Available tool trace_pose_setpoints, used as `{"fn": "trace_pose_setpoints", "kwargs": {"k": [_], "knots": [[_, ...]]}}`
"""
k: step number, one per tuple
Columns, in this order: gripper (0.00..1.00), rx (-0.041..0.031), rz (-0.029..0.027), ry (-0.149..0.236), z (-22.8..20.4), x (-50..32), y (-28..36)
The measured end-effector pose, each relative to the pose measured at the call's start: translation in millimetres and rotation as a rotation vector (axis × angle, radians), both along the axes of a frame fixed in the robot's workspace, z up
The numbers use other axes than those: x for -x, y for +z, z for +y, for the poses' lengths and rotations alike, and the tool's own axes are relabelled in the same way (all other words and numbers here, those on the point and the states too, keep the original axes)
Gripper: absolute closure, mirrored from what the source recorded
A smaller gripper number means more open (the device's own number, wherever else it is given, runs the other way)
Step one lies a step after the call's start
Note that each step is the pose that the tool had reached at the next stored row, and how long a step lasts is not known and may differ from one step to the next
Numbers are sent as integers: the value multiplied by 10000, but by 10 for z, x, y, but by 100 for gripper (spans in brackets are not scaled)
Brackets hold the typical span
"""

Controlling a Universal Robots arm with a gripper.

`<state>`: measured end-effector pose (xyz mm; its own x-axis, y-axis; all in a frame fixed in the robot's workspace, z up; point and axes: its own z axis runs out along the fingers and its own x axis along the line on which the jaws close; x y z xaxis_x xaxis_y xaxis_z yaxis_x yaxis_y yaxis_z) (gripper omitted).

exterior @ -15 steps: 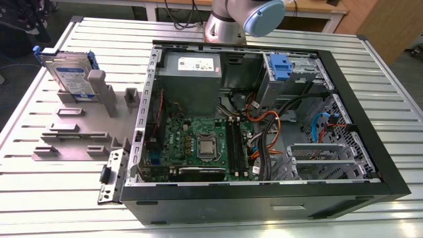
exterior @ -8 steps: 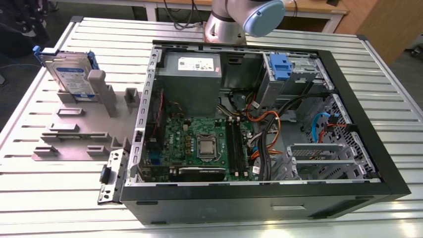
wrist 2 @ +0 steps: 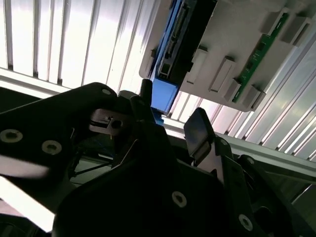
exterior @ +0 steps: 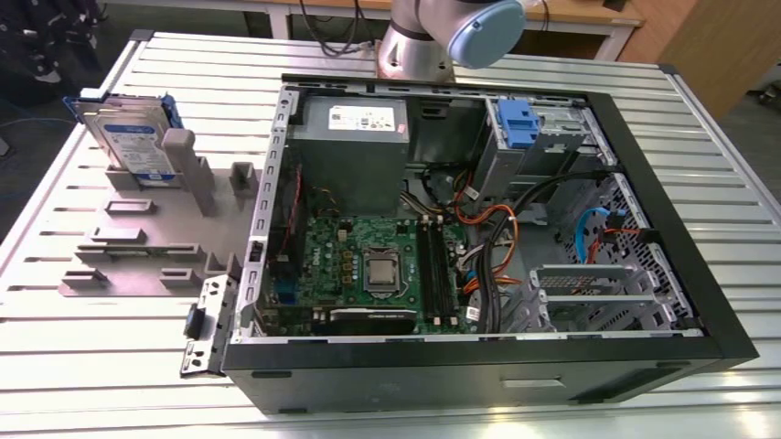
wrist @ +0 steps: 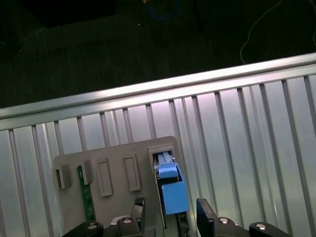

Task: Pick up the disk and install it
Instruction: 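Pick up the disk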

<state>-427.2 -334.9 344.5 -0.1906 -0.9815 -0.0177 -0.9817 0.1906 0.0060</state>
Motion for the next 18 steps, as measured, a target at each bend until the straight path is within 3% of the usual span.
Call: {"fn": "trace_pose_setpoints", "kwargs": {"k": [1, 18], "knots": [[47, -1, -4, 40, 3, 10, -18], [47, -1, -9, 79, 5, 29, -80]]}}
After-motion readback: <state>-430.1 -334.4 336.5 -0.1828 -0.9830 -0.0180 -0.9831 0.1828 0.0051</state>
